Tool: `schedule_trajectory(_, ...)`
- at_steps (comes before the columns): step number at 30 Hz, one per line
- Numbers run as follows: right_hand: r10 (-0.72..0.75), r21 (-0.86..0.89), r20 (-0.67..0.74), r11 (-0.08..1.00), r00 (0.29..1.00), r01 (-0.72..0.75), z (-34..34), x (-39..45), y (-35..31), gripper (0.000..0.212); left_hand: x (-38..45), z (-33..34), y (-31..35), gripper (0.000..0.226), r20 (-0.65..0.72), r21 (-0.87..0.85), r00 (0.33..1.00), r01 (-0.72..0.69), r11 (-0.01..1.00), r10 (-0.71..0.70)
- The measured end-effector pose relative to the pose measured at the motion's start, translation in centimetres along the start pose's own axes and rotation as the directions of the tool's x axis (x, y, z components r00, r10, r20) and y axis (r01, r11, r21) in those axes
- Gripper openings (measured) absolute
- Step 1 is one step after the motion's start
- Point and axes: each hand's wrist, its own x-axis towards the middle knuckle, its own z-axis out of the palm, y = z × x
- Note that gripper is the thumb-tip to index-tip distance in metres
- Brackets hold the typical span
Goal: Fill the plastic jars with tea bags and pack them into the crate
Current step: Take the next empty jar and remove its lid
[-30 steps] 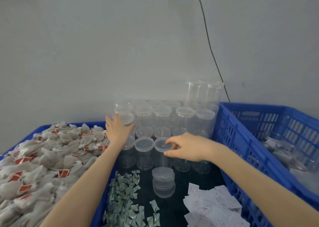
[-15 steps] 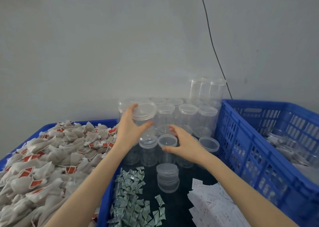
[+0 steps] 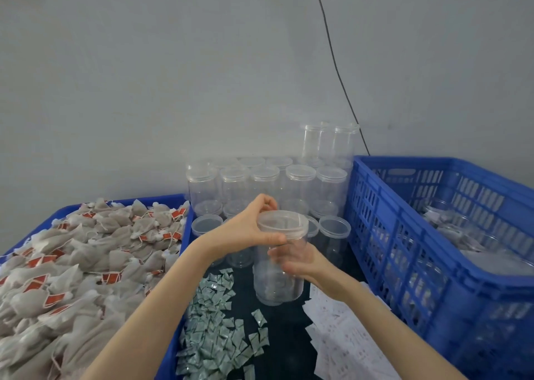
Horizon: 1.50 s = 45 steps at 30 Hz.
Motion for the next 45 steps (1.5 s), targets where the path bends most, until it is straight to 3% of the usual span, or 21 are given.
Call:
schedule_trajectory(3, 0.021, 0.044, -0.037, 0.999, 0.999, -0.019, 0.3, -0.3, -0.2, 0.063, 0.0, 0.8, 0.3, 0.071, 0.014, -0.194, 0.998, -0.055, 0.979, 0.059)
schedule_trajectory(7, -0.026, 0.078, -0.190, 0.996, 0.981, 0.041, 1.0, -0.3, -0.3, 0.054, 0.9, 2.3, 0.7, 0.049, -0.221, -0.152, 0.974, -0.090, 0.984, 0.054)
schedule_trajectory(10, -0.045, 0.083, -0.236, 0.994, 0.971, 0.067, 1.5, -0.8, -0.2, 0.050, 1.0, 3.2, 1.0, 0.038, -0.266, -0.162, 0.964, -0.054, 0.985, 0.009)
schedule_trajectory(17, -0.071, 0.034, -0.306, 0.996, 0.949, 0.086, 2.3, -1.0, -0.1, 0.048, 0.5, 4.5, 2.8, 0.052, -0.386, -0.074, 0.917, 0.077, 0.994, -0.100)
schedule_trajectory(19, -0.120, -0.156, -0.451, 0.986, 0.885, 0.054, 2.7, -0.2, -0.6, 0.042, 0.4, 5.4, 3.2, 0.050, -0.502, 0.088, 0.863, 0.122, 0.989, -0.062)
schedule_trajectory(21, -0.291, -0.374, -0.589, 0.925, 0.754, 0.065, 2.9, 0.4, -0.4, 0.054, 0.5, 7.2, 3.3, 0.043, -0.671, 0.292, 0.735, 0.144, 0.946, 0.096)
schedule_trajectory(23, -0.314, -0.396, -0.632, 0.917, 0.709, 0.053, 3.1, 0.7, 0.6, 0.056, 0.7, 8.7, 3.2, 0.045, -0.730, 0.287, 0.674, 0.150, 0.946, 0.115)
schedule_trajectory(25, -0.299, -0.369, -0.651, 0.928, 0.698, 0.054, 3.2, 0.6, 1.8, 0.058, 1.0, 9.0, 2.6, 0.059, -0.719, 0.254, 0.694, 0.196, 0.947, 0.049)
schedule_trajectory(27, -0.270, -0.327, -0.642, 0.943, 0.718, 0.062, 2.9, 0.3, 2.3, 0.065, 1.2, 8.2, 2.1, 0.080, -0.641, 0.224, 0.768, 0.212, 0.951, -0.020)
schedule_trajectory(29, -0.256, -0.286, -0.618, 0.954, 0.743, 0.091, 1.9, -0.1, 2.8, 0.074, 1.2, 6.5, 1.6, 0.099, -0.456, 0.189, 0.887, 0.169, 0.967, -0.066)
schedule_trajectory(31, -0.246, -0.289, -0.593, 0.954, 0.766, 0.083, 0.8, -0.7, 3.2, 0.077, 0.8, 4.0, 1.0, 0.105, -0.188, 0.171, 0.980, 0.104, 0.980, -0.071)
schedule_trajectory(33, -0.224, -0.301, -0.579, 0.952, 0.784, 0.050, 0.2, -1.1, 3.4, 0.080, 0.5, 1.5, 0.1, 0.100, 0.010, 0.098, 0.997, 0.078, 0.992, -0.080)
schedule_trajectory(37, -0.182, -0.367, -0.534, 0.930, 0.825, -0.032, 1.0, -1.3, 3.7, 0.088, 0.6, 0.5, -1.3, 0.099, 0.127, 0.113, 0.991, 0.038, 0.993, -0.053)
schedule_trajectory(39, -0.172, -0.391, -0.542, 0.918, 0.822, -0.065, 2.0, -1.1, 4.2, 0.092, 0.8, 1.1, -1.7, 0.089, 0.235, 0.068, 0.972, 0.013, 0.998, -0.028)
schedule_trajectory(41, -0.206, -0.461, -0.581, 0.881, 0.787, -0.109, 2.8, -1.1, 4.6, 0.089, 1.1, 1.8, -1.8, 0.073, 0.171, 0.098, 0.984, 0.027, 0.995, -0.044)
schedule_trajectory(43, -0.253, -0.537, -0.618, 0.827, 0.745, -0.165, 3.1, -0.9, 4.9, 0.091, 1.6, 3.0, -1.9, 0.066, -0.059, 0.182, 0.990, 0.140, 0.973, -0.131)
schedule_trajectory(45, -0.269, -0.566, -0.640, 0.799, 0.720, -0.205, 3.2, -0.6, 5.2, 0.094, 2.1, 4.5, -1.8, 0.064, -0.267, 0.278, 0.936, 0.304, 0.911, -0.231)
